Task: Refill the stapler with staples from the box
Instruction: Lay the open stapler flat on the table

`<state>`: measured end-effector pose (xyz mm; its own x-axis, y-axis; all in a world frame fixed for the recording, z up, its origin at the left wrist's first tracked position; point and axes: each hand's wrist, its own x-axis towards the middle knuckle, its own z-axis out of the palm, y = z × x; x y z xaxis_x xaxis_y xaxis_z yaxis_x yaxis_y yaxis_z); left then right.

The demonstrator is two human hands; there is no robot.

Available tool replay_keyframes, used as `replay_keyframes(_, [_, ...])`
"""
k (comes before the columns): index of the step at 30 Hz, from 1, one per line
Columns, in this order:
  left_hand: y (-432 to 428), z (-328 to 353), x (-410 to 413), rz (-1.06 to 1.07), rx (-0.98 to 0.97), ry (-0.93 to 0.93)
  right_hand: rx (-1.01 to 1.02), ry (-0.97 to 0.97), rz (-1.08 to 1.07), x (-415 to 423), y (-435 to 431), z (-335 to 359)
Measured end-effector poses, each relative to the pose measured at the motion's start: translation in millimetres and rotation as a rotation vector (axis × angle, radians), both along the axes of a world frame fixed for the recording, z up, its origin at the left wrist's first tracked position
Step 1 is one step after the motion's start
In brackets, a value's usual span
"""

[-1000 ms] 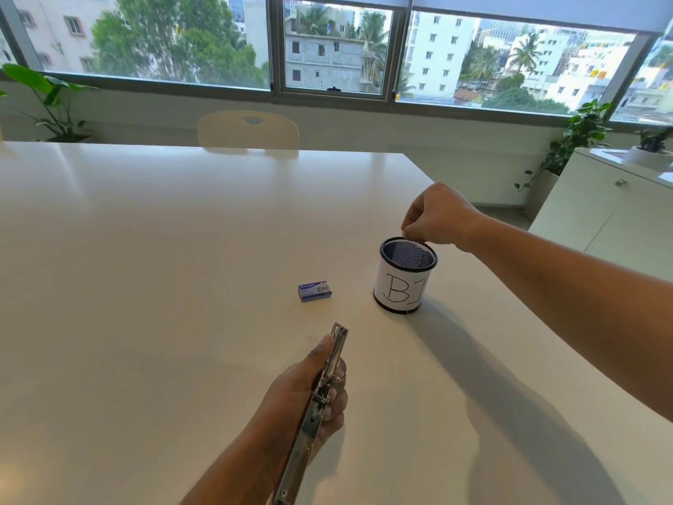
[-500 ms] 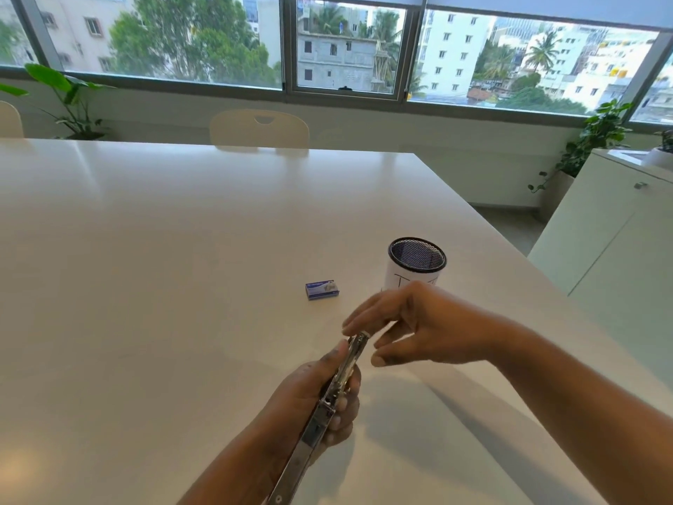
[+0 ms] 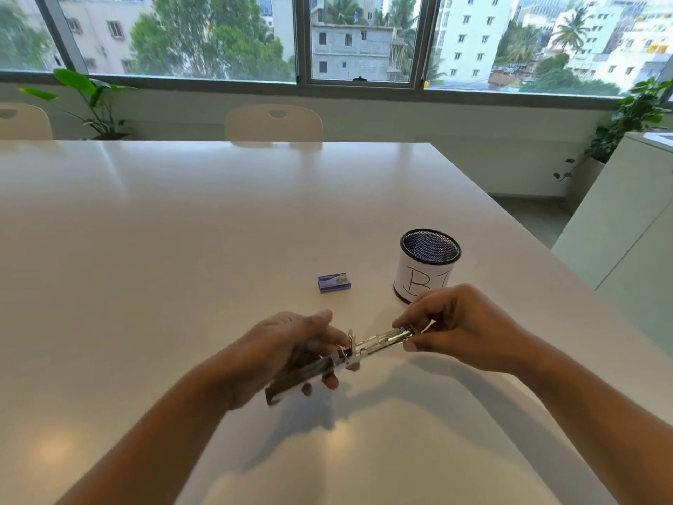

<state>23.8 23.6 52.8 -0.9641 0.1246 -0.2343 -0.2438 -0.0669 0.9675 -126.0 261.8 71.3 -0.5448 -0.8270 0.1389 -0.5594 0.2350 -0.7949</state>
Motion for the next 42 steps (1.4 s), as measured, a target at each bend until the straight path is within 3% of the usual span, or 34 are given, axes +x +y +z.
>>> replay_keyframes(7, [-14.2, 0.4, -7.7, 0.201, -0.713, 0.141, 0.039, -0.054, -0.106, -10.8, -13.1, -21.2])
replay_keyframes(15, [-19.1, -22.3, -19.0, 0.307, -0.987, 0.177, 0.171, 0.112, -0.212, -11.4, -36.1, -40.5])
replay_keyframes(22, [-19.1, -27.8, -23.7, 0.318, -1.125, 0.221, 0.222, 0.188, -0.198, -15.2, -42.6, -43.3])
replay_keyframes(35, [-17.3, -30.9, -29.4, 0.294, -1.064, 0.175, 0.235, 0.113, -0.232, -25.4, -41.6, -49.8])
replay_keyframes(42, [-28.8, -26.0, -27.6, 0.200, -1.010, 0.169, 0.231, 0.171, -0.274, -15.4, -35.0, -50.6])
